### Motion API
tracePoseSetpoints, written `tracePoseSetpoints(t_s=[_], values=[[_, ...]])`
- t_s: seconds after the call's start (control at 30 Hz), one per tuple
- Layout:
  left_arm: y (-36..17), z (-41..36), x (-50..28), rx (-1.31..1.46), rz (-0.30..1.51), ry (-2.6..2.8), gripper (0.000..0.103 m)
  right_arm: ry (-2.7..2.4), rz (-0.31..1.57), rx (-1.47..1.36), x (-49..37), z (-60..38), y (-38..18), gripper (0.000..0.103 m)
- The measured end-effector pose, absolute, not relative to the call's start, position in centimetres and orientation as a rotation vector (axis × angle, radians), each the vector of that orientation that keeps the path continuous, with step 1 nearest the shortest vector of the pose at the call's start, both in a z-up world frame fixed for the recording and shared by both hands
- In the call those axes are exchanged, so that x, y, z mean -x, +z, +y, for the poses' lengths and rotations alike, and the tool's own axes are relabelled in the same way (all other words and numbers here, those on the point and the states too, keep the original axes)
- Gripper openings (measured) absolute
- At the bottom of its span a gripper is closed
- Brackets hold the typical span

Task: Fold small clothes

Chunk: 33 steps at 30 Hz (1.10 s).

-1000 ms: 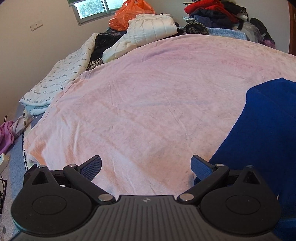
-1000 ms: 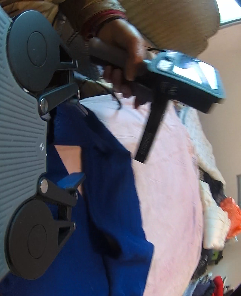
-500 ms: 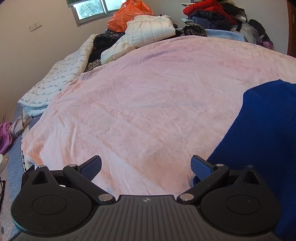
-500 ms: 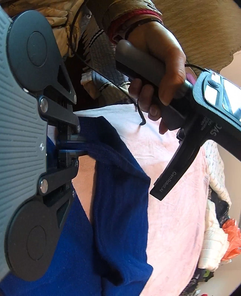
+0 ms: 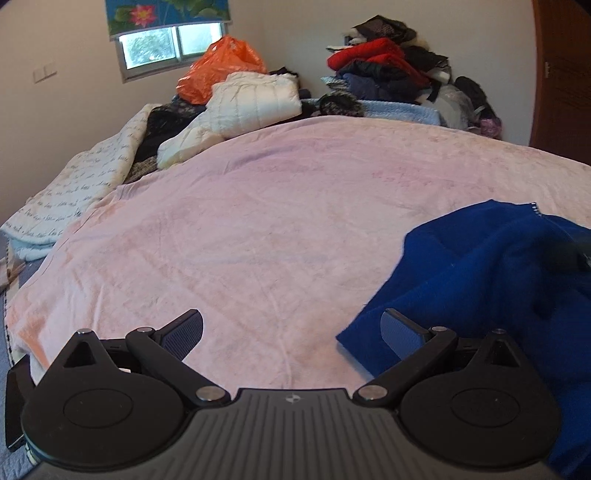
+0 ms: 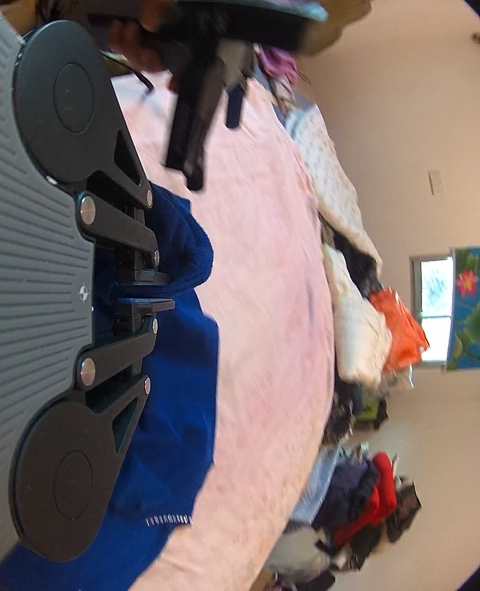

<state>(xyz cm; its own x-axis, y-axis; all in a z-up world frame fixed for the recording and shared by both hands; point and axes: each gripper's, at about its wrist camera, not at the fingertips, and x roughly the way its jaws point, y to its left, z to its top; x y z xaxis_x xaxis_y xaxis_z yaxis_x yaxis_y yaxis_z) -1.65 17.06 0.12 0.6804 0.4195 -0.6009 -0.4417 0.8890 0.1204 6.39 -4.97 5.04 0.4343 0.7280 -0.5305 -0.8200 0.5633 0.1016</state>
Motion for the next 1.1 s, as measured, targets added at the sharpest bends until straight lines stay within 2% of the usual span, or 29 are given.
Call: tracePoseSetpoints(t_s=[0.37,0.57,0.7,0.8,0.83,0.87,0.9,0.97,1.0,1.1], values=[[-1.3,7.9,-0.4,-0.196,0.578,0.336,0.103,1.000,0.466,0.029,-7.4,-6.4,9.2,0.007],[-1.5,6.6,-3.7,-0.178,0.527,0.404,0.103,1.049,0.391,-0.100,-8.2,-8.9,13.1,0.007],[-1.8,7.0,-6.6,-0.139,0.534,0.482,0.103,1.016,0.310,-0.183,-9.1,-12.4,15.3,0.001],[-2.3,7.1,-7.6,-0.148,0.550,0.503,0.103,0.962,0.336,-0.189,-10.4,-14.6,15.1,0.001],[-2.6,6.9,-7.5,-0.166,0.551,0.502,0.103,0.941,0.374,-0.170,-10.9,-15.0,14.4,0.004],[-2.9,6.7,-7.3,-0.183,0.554,0.496,0.103,0.916,0.410,-0.148,-11.3,-15.2,13.3,0.017],[-3.2,6.5,-7.1,-0.194,0.561,0.487,0.103,0.885,0.454,-0.123,-11.7,-15.1,11.8,0.022],[-3.8,6.4,-6.7,-0.198,0.582,0.477,0.103,0.852,0.567,-0.112,-12.8,-14.9,8.2,0.063],[-4.0,6.4,-6.4,-0.191,0.592,0.470,0.103,0.843,0.621,-0.147,-13.3,-14.8,6.0,0.068],[-4.0,7.0,-5.8,-0.164,0.585,0.451,0.103,0.851,0.813,-0.394,-14.1,-14.9,-0.4,0.065]])
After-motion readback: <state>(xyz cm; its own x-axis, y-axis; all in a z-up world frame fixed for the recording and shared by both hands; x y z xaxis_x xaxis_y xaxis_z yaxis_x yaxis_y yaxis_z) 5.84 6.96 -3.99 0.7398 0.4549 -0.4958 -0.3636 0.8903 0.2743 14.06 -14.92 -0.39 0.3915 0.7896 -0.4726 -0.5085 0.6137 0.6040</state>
